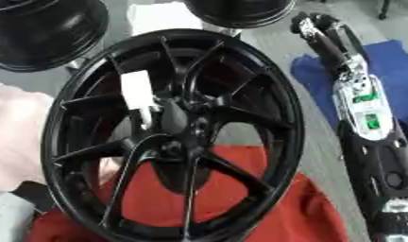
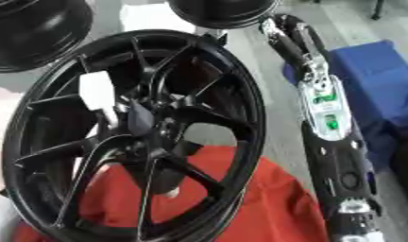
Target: Pull the pin out of the wheel hub.
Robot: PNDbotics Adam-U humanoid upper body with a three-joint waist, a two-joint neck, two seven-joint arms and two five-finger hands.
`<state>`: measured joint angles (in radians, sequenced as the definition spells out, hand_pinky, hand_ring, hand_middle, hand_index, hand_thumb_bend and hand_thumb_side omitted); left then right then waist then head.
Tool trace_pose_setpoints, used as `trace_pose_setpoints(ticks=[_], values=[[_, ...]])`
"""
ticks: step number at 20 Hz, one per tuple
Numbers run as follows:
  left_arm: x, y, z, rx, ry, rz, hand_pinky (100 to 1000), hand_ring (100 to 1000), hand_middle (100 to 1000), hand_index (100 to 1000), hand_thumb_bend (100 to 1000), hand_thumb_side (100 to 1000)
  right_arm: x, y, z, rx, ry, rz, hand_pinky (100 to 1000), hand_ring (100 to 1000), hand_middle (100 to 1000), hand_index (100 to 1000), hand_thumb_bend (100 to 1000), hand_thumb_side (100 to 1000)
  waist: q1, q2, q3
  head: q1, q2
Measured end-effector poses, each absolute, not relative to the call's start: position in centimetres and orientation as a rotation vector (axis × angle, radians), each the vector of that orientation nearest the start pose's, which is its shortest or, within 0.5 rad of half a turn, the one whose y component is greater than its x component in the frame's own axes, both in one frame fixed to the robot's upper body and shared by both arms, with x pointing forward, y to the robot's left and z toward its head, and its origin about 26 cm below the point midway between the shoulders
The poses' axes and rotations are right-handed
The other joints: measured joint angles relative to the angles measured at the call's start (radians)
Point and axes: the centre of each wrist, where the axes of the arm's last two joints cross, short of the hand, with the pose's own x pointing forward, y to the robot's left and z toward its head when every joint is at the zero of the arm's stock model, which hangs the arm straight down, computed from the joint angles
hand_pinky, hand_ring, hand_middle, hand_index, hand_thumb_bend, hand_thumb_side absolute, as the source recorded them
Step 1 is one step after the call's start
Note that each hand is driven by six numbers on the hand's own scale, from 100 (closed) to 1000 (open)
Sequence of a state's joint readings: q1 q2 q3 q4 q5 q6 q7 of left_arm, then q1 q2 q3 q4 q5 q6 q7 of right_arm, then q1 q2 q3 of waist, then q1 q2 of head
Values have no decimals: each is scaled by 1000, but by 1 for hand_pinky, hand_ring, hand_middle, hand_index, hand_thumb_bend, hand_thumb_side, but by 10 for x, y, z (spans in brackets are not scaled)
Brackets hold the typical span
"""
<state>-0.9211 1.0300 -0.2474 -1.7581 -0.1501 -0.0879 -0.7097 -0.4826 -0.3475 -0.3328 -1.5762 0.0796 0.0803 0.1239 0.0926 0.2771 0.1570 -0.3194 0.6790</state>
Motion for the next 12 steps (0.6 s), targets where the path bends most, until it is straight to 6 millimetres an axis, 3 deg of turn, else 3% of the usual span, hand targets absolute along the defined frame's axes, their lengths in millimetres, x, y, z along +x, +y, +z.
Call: trace_pose_setpoints(ticks=[12], values=[[346, 208, 386, 487, -1580, -1960, 777, 735, 722, 814, 560, 680, 364, -363, 187, -411, -1963, 175, 942, 798, 628, 675, 100, 582, 0, 0, 0, 15, -4]])
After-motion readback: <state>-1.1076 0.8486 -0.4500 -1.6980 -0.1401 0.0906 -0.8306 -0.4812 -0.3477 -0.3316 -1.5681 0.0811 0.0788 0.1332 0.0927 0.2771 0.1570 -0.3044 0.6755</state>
